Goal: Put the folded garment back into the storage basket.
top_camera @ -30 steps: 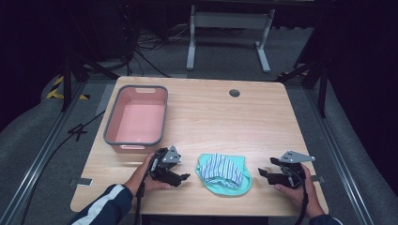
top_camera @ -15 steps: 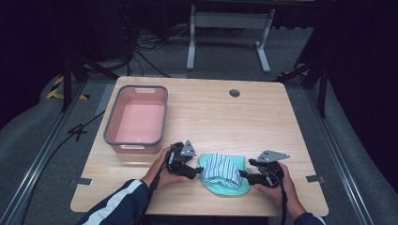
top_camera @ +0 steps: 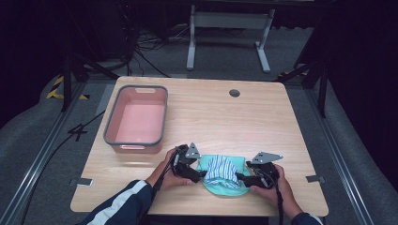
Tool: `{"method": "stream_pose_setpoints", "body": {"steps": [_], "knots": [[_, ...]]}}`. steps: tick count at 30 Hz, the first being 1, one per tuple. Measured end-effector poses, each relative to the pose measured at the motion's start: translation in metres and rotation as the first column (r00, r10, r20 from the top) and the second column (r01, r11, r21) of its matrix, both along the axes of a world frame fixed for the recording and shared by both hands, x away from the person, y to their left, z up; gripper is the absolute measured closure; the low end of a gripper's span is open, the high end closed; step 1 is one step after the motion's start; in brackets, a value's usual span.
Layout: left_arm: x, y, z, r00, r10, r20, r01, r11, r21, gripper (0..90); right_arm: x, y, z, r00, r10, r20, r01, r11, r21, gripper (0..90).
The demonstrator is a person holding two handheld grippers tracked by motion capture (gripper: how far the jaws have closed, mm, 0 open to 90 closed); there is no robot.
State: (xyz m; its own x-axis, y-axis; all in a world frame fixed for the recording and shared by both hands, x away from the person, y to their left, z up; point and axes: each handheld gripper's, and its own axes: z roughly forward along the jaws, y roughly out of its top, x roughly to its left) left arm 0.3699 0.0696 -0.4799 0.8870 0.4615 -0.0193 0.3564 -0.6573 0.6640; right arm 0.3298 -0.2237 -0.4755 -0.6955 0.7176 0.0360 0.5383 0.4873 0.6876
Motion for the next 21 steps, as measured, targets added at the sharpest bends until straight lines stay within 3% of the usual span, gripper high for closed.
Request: {"method": "stream_pose_setpoints", "body": {"steps": [3, 8, 14, 21], "knots": [[-0.0009, 0.0000, 0.0016, 0.9999, -0.013, 0.001, 0.013, 0.9999, 0.005, 19.8, -0.0029, 0.0030, 0.0020, 0.9997, 0.023, -0.008, -0.023, 1.000, -0.001, 54.6], [-0.0039, -0.0011, 0.0047, 0.9995, -0.033, 0.002, 0.033, 0.9994, -0.006, 49.4, -0.0042, 0.0044, 0.0031, 0.9992, 0.033, -0.022, -0.033, 0.999, 0.010, 65.7], [-0.0046, -0.0018, 0.0069, 0.9973, -0.072, -0.012, 0.072, 0.9974, 0.000, 72.8, -0.0048, 0.0051, 0.0030, 0.9986, 0.035, -0.039, -0.034, 0.999, 0.033, 76.7], [-0.0069, -0.0045, 0.0090, 0.9946, -0.104, 0.000, 0.104, 0.9942, 0.028, 82.7, -0.0059, 0.0061, 0.0036, 0.9989, 0.036, -0.031, -0.035, 0.999, 0.030, 80.5]]}}
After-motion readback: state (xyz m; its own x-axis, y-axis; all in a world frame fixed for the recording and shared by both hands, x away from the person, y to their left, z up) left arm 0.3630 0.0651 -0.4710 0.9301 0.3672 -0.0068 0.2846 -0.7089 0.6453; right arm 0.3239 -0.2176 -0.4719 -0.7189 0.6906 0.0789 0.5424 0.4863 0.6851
